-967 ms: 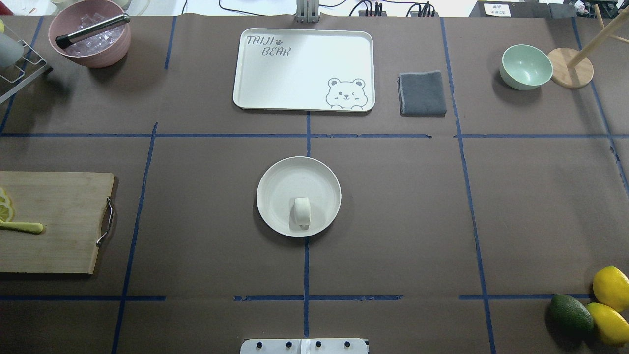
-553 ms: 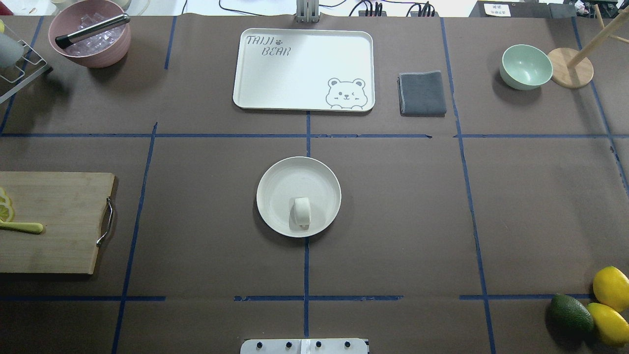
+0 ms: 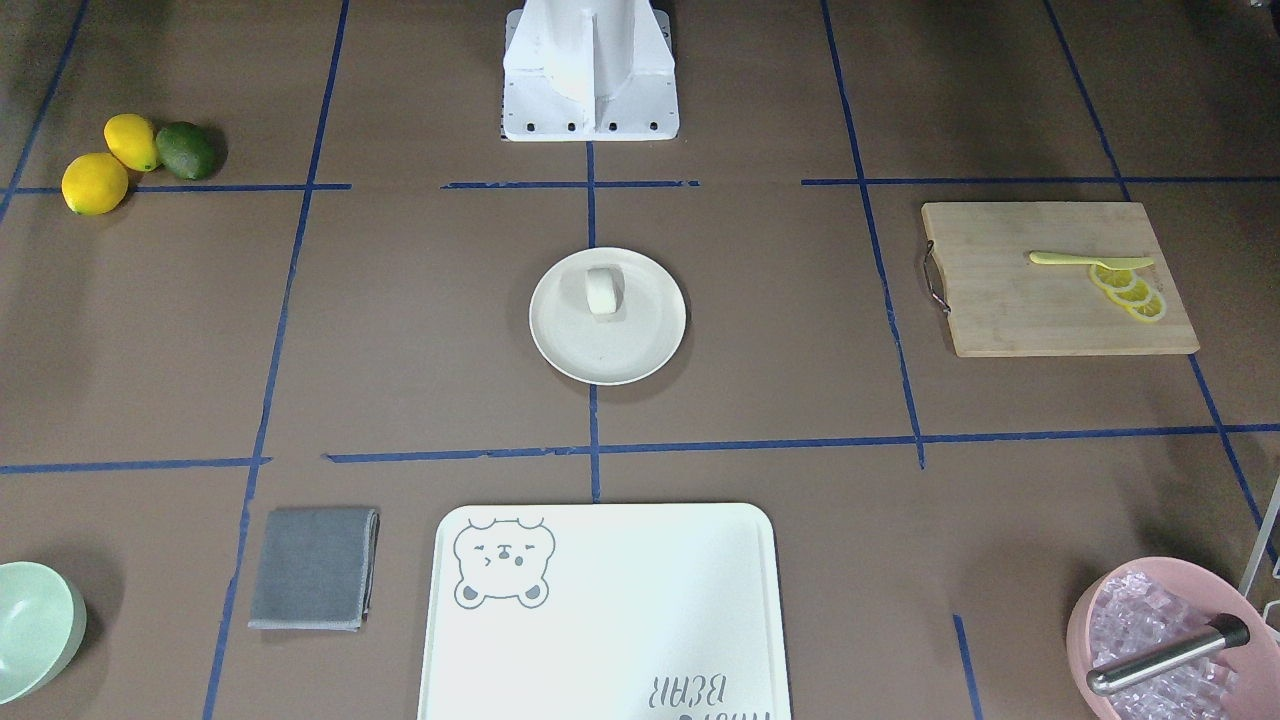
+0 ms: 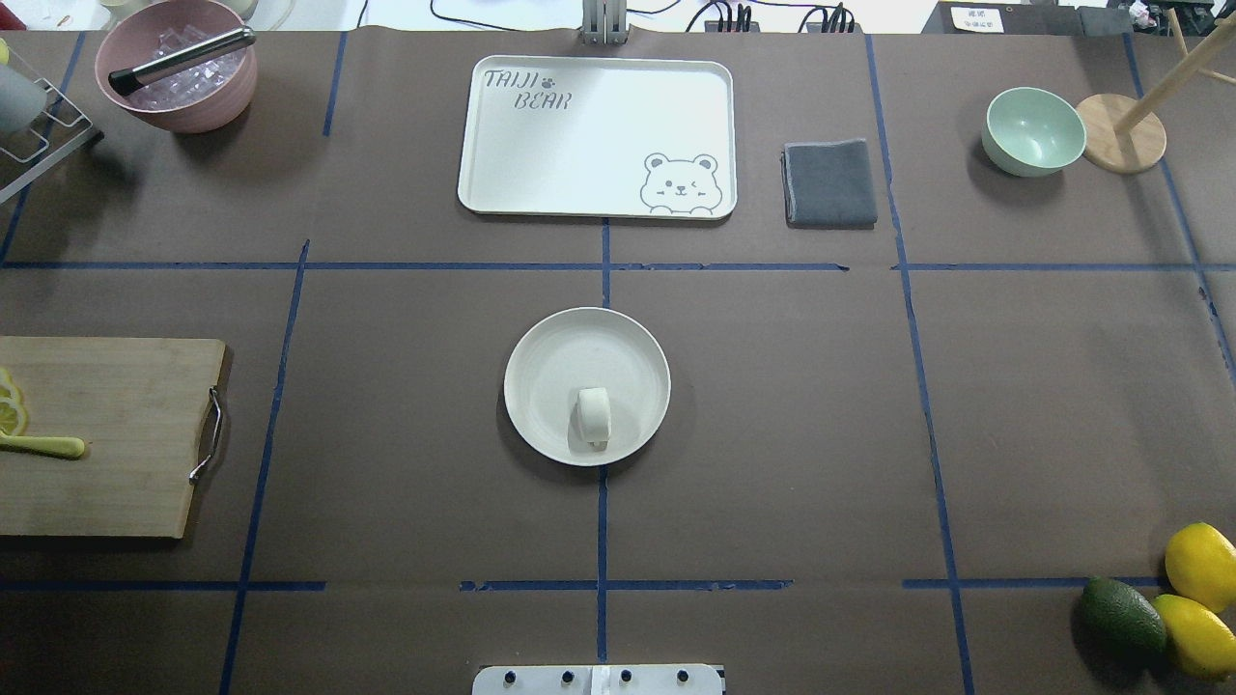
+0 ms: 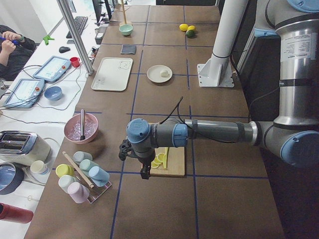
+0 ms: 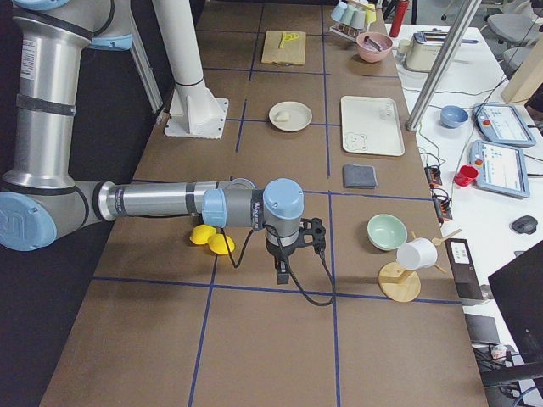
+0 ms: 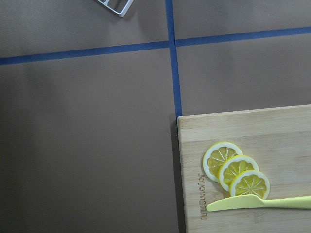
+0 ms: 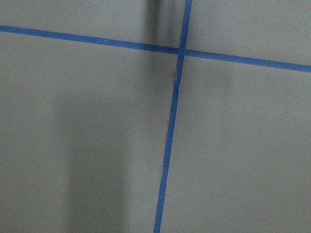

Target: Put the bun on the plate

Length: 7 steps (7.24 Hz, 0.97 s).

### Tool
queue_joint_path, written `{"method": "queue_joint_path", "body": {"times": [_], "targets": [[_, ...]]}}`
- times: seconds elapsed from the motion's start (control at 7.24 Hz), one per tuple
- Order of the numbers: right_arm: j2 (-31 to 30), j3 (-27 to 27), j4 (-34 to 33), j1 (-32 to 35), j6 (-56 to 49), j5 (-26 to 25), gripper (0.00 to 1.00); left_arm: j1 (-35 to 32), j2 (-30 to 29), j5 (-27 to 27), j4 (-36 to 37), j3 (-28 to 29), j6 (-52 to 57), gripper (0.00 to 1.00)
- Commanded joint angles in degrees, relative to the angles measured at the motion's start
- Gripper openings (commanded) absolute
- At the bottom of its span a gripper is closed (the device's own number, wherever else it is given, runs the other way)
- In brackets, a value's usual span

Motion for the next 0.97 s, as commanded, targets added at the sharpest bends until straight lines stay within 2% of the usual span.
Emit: {"method": "queue_joint_path", "body": {"times": [0.0,0.83], "targets": [[0.0,-0.04,0.0,0.0,0.02,0.06,1.0,0.08,0.05,0.02,-0.09,-0.13,-0.19,1.0],[0.0,-0.04,0.0,0.0,0.02,0.06,1.0,0.08,-0.04,-0.07,0.0,-0.39,-0.46,1.0]]}}
